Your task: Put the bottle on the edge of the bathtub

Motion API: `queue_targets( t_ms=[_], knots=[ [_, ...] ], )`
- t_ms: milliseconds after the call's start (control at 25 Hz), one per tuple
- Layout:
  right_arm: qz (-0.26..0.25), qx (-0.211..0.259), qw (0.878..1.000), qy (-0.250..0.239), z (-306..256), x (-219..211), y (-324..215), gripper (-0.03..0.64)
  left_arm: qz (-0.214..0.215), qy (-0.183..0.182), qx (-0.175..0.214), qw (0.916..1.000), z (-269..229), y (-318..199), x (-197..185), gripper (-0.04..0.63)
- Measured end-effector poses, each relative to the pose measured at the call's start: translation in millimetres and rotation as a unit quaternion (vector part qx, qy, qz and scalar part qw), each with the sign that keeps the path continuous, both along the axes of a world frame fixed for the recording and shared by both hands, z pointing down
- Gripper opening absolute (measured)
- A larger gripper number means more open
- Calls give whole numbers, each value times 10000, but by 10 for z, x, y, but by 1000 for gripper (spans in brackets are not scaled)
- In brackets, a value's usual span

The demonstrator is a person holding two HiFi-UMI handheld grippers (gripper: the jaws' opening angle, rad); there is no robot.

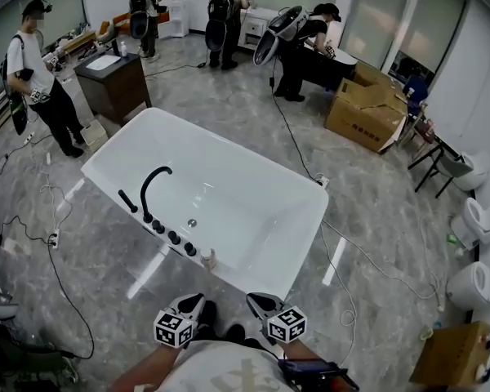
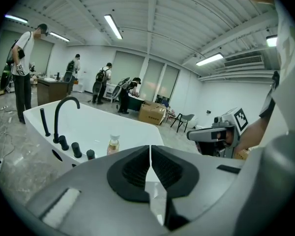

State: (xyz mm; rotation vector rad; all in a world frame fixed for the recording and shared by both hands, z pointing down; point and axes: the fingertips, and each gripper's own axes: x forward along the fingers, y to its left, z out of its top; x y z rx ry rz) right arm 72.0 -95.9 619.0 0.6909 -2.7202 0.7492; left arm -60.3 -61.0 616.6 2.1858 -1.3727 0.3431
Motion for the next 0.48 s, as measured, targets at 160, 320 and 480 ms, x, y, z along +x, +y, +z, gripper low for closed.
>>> queue_targets(
  t_ms=[160,320,480],
  knots=[
    [-119,-1,9999,-30,22,65,139,6,-132,10,-25,9999,24,171,77,14],
    [-188,-6,9998,-42,26,112,260,6,-179,-10,-87,9998,51,333,130,14],
    [-201,23,9997,-120,12,171,314,6,-130,-90,-83,9998,35,372,195,14]
  ],
)
